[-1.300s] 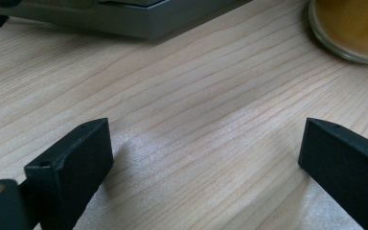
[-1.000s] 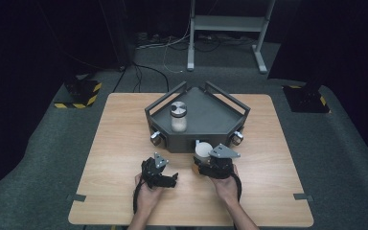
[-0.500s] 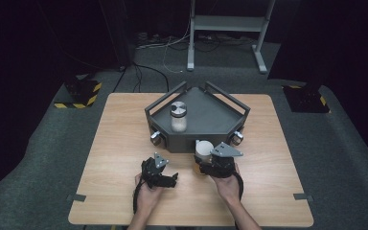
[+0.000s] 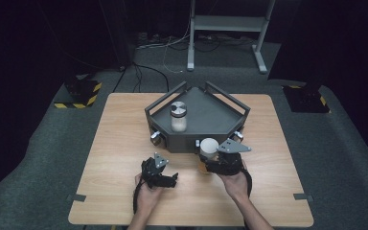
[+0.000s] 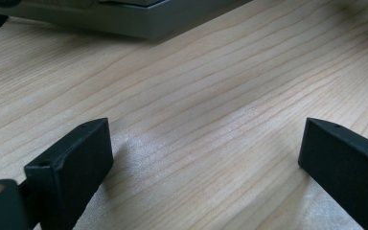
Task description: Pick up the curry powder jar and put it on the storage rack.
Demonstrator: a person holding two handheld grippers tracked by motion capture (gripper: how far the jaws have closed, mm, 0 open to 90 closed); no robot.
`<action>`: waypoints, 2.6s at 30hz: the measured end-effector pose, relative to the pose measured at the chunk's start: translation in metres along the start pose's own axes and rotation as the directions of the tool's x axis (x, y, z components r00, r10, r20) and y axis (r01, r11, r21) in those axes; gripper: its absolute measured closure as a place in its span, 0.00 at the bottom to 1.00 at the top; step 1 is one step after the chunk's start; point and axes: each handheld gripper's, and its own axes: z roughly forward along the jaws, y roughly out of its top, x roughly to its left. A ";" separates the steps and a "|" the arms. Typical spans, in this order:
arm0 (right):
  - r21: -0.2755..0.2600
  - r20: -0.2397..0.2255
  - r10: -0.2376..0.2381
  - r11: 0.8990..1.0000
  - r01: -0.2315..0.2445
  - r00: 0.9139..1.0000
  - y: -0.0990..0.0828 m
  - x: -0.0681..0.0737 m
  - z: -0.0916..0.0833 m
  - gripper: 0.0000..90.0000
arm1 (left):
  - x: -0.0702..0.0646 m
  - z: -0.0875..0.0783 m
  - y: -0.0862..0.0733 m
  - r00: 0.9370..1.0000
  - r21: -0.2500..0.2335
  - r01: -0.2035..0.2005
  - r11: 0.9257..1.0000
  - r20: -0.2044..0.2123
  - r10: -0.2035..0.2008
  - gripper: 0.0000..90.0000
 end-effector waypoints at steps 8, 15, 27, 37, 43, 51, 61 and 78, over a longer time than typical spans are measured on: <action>-0.003 -0.008 -0.010 1.000 0.010 1.000 0.012 -0.010 -0.014 0.39 | 0.000 0.000 0.000 1.000 0.000 0.000 1.000 0.000 0.000 0.05; -0.016 -0.014 0.001 1.000 -0.002 1.000 0.020 -0.018 -0.023 0.39 | 0.000 0.000 0.000 1.000 0.000 -0.002 1.000 -0.001 0.002 0.05; -0.049 -0.017 0.015 0.999 -0.016 1.000 0.044 -0.033 -0.036 0.39 | 0.000 0.000 0.000 1.000 0.000 0.001 1.000 0.000 -0.001 0.05; -0.076 -0.012 0.023 0.997 -0.024 1.000 0.066 -0.041 -0.039 0.39 | 0.000 0.000 0.000 1.000 0.000 -0.001 1.000 0.000 0.001 0.05; -0.084 -0.002 0.030 0.996 -0.030 1.000 0.077 -0.046 -0.038 0.39 | 0.000 0.000 0.000 1.000 0.000 0.001 1.000 0.000 -0.001 0.05; -0.085 0.017 0.022 0.996 -0.021 1.000 0.091 -0.048 -0.033 0.39 | 0.000 0.000 0.000 1.000 0.000 -0.002 1.000 -0.001 0.002 0.05; -0.073 0.050 0.042 0.997 -0.038 0.998 0.100 -0.050 -0.019 0.39 | 0.000 0.000 0.000 1.000 0.000 0.000 1.000 0.000 0.000 0.05; -0.048 0.148 0.057 0.998 -0.051 0.987 0.109 -0.043 0.009 0.39 | 0.000 0.000 0.000 1.000 -0.001 0.002 1.000 0.000 -0.002 0.05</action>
